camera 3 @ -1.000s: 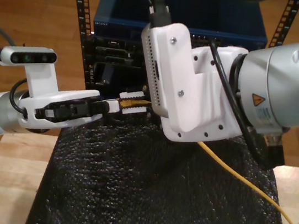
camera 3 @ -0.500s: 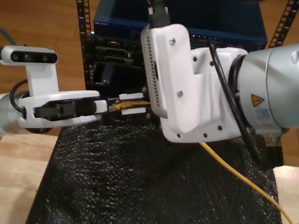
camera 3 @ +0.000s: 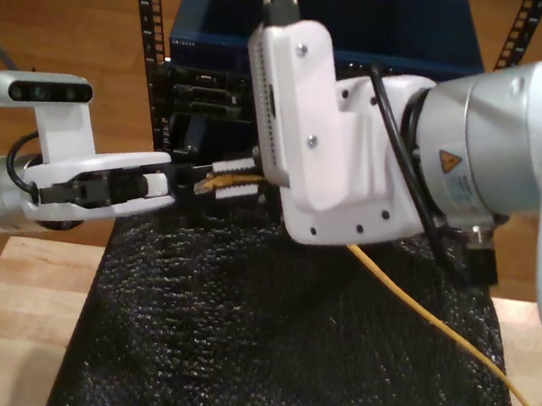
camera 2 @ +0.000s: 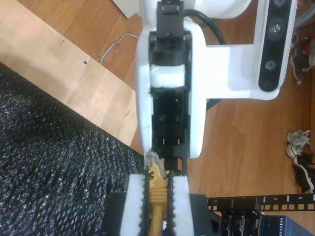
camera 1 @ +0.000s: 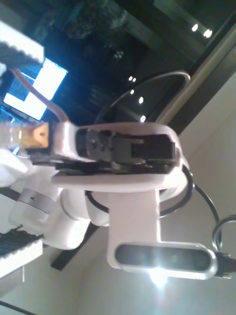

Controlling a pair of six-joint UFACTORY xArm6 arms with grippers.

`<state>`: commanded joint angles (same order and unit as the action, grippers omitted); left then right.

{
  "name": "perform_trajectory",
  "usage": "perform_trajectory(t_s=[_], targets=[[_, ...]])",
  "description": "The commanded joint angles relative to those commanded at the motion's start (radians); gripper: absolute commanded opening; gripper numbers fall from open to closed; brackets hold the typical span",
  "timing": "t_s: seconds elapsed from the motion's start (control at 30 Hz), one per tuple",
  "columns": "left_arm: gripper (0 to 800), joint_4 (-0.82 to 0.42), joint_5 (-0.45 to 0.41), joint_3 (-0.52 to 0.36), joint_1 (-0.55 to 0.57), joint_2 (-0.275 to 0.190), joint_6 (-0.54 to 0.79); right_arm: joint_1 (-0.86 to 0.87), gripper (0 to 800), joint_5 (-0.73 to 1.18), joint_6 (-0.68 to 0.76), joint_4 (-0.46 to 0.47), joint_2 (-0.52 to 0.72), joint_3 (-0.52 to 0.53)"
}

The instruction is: Grab the cable and plug it in

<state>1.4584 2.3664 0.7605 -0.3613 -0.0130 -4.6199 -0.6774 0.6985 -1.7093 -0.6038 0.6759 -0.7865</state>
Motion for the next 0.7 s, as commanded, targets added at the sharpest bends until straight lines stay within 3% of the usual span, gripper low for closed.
perform_trajectory(t_s=[0.37,0.7], targets=[[790,-0.041,-0.115,0.114,-0.092,-0.003,-0.005,0.222,2,0.127,0.123,0.0,-0.051,-0.063],[797,-0.302,-0.281,0.219,-0.106,-0.044,0.003,0.41,2,0.285,0.222,0.009,-0.103,-0.107]])
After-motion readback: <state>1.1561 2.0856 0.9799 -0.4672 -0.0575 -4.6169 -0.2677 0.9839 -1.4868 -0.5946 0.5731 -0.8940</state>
